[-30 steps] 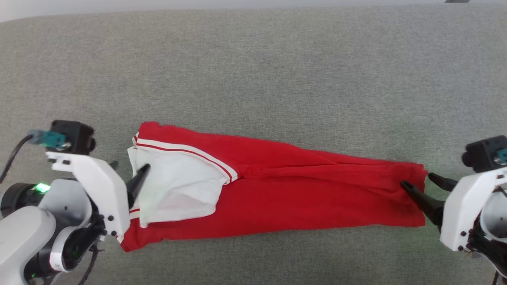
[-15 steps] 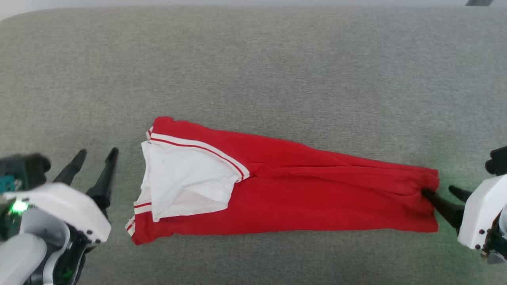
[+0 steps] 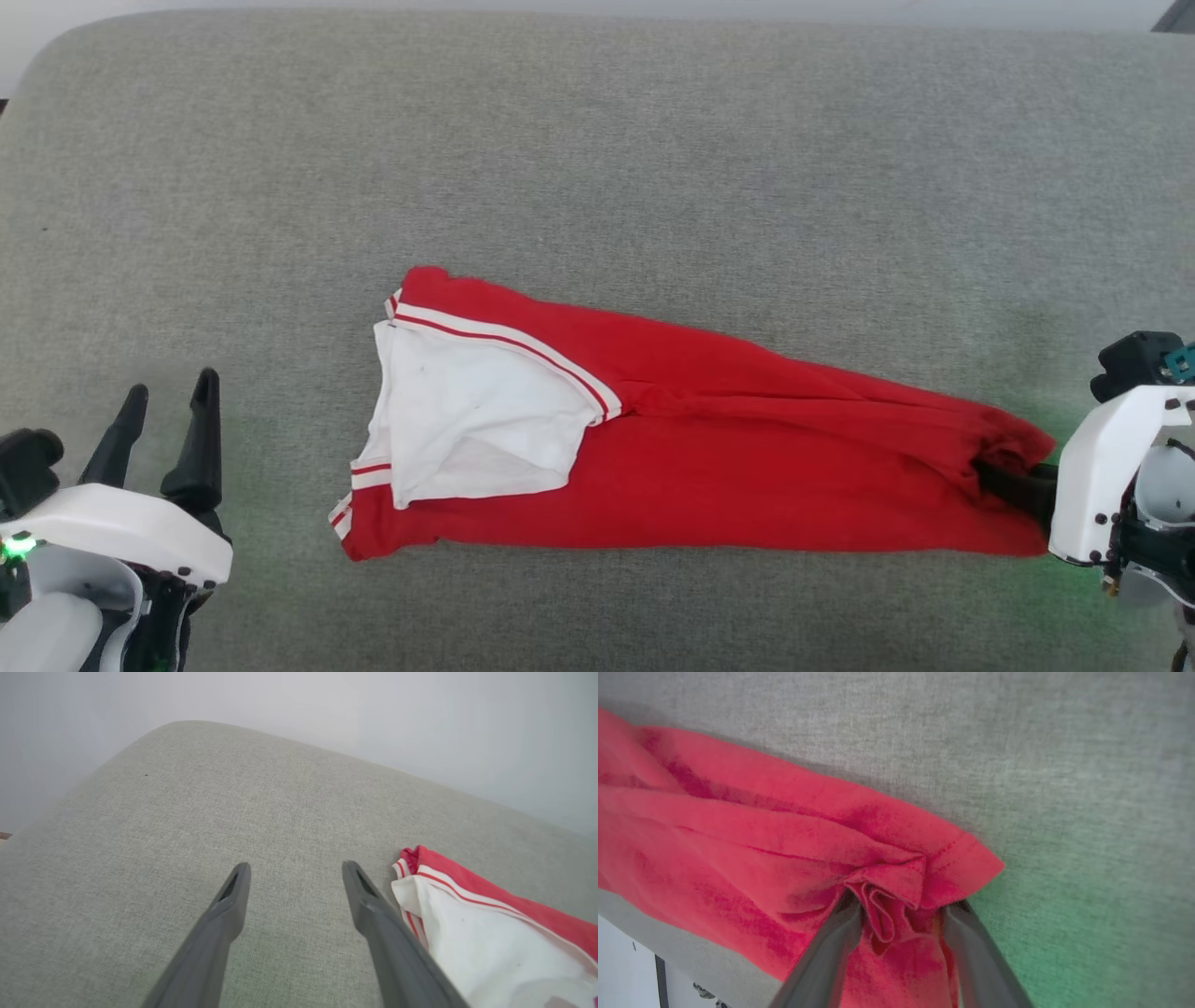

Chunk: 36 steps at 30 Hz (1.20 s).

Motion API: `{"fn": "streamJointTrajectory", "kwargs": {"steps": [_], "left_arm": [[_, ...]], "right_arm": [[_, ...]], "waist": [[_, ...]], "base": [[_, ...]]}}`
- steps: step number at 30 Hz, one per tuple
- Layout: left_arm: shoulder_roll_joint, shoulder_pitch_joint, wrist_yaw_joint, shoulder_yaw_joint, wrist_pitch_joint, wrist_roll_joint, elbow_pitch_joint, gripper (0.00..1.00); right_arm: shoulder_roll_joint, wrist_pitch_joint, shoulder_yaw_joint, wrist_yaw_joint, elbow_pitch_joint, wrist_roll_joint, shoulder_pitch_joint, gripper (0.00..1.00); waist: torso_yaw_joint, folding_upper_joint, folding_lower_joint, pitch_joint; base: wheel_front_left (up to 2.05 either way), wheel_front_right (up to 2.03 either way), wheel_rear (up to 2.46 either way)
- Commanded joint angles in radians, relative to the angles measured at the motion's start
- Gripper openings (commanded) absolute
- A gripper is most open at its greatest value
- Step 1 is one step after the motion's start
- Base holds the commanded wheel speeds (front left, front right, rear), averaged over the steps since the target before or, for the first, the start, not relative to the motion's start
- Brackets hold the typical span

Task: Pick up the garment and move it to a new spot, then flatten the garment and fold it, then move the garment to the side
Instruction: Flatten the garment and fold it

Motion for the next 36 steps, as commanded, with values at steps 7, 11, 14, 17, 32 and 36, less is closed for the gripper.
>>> {"fn": "streamJointTrajectory", "kwargs": {"steps": [7,11,14,17,32,36], "left_arm": [[-0.159,0.105,-0.125,0.211,-0.006,0.2,0.041,1.0],[-0.232,0.15,-0.2,0.309,-0.006,0.304,0.05,1.0],[-0.297,0.173,-0.254,0.39,-0.006,0.377,0.041,1.0],[-0.353,0.192,-0.308,0.458,-0.006,0.441,0.04,1.0],[-0.519,0.178,-0.415,0.6,-0.006,0.63,0.017,1.0],[-0.525,0.173,-0.416,0.588,-0.006,0.633,0.006,1.0]], "right_arm": [[0.025,-0.017,0.005,0.006,0.034,0.107,-0.033,0.0],[-0.005,-0.026,-0.039,0.006,0.022,0.12,-0.033,0.0],[-0.027,-0.032,-0.082,0.004,0.024,0.12,-0.033,0.0],[-0.055,-0.035,-0.129,0.004,0.033,0.116,-0.039,0.0],[-0.209,-0.077,-0.281,0.004,0.182,0.018,-0.121,0.0],[-0.208,-0.088,-0.282,0.004,0.199,0.011,-0.146,0.0]], "waist": [[0.014,-0.0001,0.0,-0.01],[0.007,-0.0001,0.0,-0.017],[-0.001,-0.0001,0.0,-0.02],[-0.013,-0.0001,0.0,-0.023],[-0.08,-0.0001,0.0,-0.013],[-0.096,-0.0001,0.0,-0.012]], "base": [[0.0,0.0,0.0],[0.0,0.0,0.0],[0.0,0.0,0.0],[0.0,0.0,0.0],[0.0,0.0,0.0],[0.0,0.0,0.0]]}}
